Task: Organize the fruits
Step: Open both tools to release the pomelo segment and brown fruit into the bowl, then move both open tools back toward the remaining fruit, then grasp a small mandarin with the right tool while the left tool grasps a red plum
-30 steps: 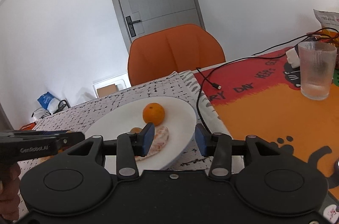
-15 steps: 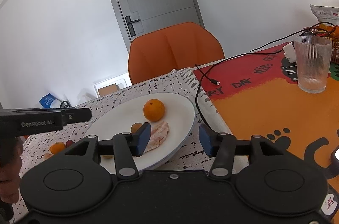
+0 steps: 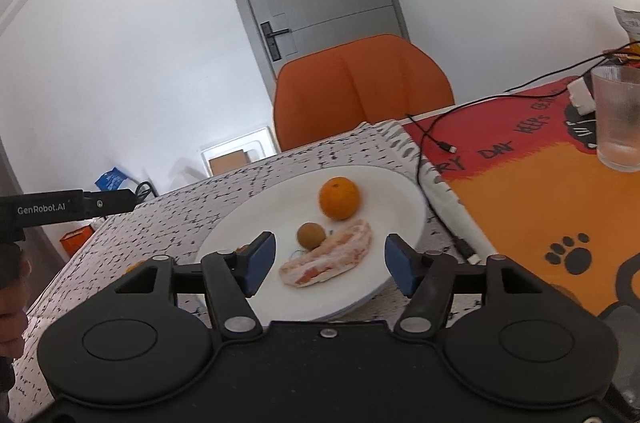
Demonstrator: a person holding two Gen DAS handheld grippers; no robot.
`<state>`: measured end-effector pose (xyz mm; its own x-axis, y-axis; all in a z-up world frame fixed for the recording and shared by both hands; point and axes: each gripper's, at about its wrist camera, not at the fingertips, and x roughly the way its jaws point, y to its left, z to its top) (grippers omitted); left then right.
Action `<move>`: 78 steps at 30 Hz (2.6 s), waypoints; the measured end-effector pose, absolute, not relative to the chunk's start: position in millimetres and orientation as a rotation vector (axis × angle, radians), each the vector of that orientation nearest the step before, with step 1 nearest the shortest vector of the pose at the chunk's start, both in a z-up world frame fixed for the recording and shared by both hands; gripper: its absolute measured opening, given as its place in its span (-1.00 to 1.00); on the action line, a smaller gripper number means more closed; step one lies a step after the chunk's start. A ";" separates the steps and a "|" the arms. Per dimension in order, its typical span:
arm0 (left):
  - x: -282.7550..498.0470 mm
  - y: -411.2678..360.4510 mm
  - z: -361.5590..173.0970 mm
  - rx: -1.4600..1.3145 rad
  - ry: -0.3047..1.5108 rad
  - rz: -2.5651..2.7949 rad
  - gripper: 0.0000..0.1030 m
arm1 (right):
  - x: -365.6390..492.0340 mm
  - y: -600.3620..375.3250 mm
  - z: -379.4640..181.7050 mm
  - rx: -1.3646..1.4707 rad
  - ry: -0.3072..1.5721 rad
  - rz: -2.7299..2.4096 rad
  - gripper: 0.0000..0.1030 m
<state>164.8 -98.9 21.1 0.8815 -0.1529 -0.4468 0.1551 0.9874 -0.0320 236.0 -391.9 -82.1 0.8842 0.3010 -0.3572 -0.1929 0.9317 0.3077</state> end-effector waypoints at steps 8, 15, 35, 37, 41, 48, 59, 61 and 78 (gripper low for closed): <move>159.2 -68.3 13.5 -0.037 0.478 -0.104 0.18 | 232.8 -372.1 -75.0 0.240 0.410 0.296 0.34; 152.3 -46.8 2.6 -0.061 0.496 -0.063 0.62 | 231.2 -349.2 -71.3 0.210 0.414 0.336 0.48; 134.6 12.9 -28.3 -0.164 0.546 0.023 0.65 | 232.4 -278.0 -72.0 0.104 0.452 0.480 0.36; 133.6 17.1 -30.9 -0.173 0.552 0.026 0.64 | 232.6 -271.0 -73.1 0.092 0.459 0.496 0.33; 132.1 22.8 -34.6 -0.184 0.559 0.028 0.64 | 235.8 -255.9 -77.7 0.067 0.486 0.523 0.22; 129.7 34.3 -40.5 -0.193 0.575 0.038 0.64 | 242.4 -234.7 -88.8 0.029 0.550 0.554 0.15; 127.3 40.4 -44.2 -0.193 0.594 0.018 0.64 | 244.0 -210.8 -100.3 -0.043 0.617 0.595 -0.58; 129.5 38.0 -43.6 -0.190 0.595 0.012 0.64 | 242.8 -214.8 -96.2 -0.034 0.606 0.587 -0.58; 141.8 -16.9 -33.3 -0.107 0.549 -0.082 0.47 | 247.5 -269.2 -73.3 0.032 0.525 0.497 -0.58</move>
<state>141.8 -16.9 -33.3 0.8502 -0.1059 -0.5157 0.0487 0.9912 -0.1233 247.5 -269.2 -73.3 0.7500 0.4625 -0.4729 -0.4467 0.8814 0.1537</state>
